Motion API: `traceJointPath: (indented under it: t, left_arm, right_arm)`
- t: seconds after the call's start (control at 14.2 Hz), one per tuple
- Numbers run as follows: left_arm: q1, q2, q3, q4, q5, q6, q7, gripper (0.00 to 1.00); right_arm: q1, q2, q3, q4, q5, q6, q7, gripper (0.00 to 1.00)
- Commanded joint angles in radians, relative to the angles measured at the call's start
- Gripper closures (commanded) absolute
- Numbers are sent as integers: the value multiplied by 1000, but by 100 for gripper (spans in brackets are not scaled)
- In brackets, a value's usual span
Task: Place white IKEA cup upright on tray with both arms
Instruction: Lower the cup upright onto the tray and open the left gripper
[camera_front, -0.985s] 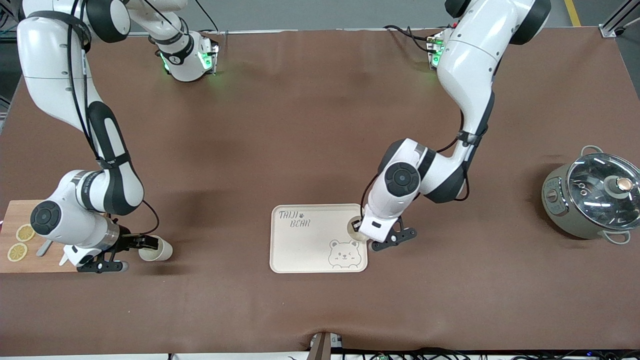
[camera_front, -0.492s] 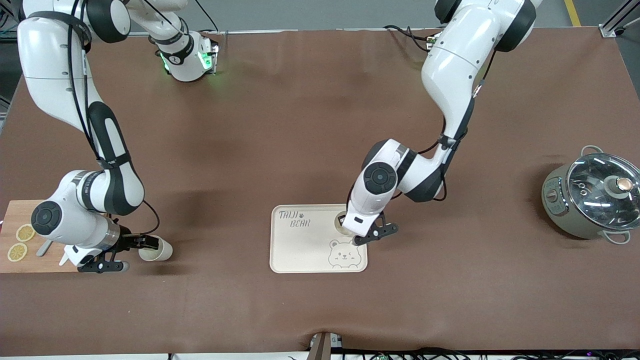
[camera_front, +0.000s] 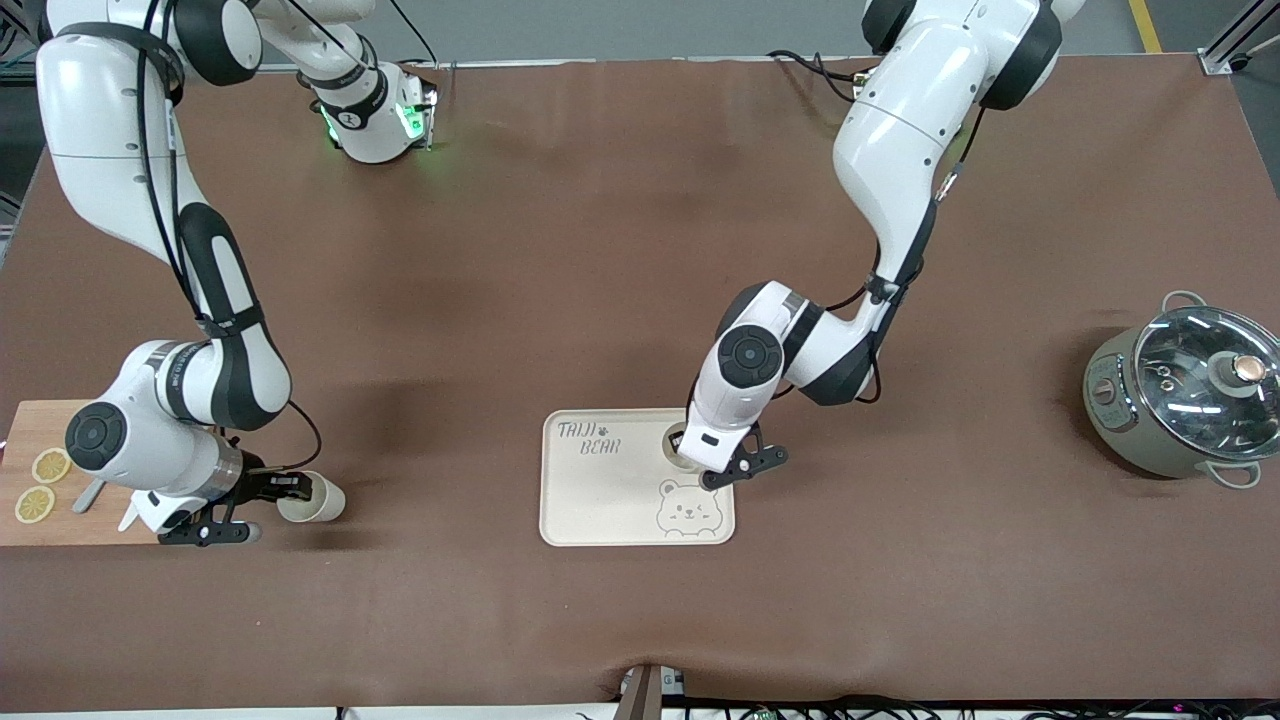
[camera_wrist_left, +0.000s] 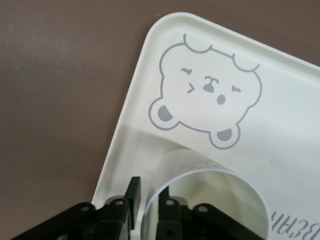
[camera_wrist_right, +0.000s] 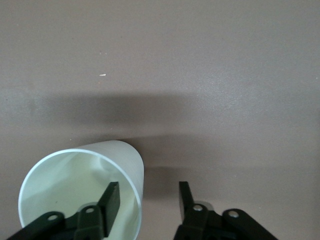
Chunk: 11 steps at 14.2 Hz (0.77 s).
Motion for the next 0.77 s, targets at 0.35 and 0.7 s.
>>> traceJointPath:
  t: [0.35, 0.7]
  left_arm:
    - [-31, -70, 55, 29, -7, -148, -59, 0]
    - [62, -237, 57, 23, -7, -312, 65, 0]
  right_arm:
    - [0, 4, 1, 11, 6, -3, -8, 100]
    - [1, -2, 3, 22, 10, -10, -5, 100]
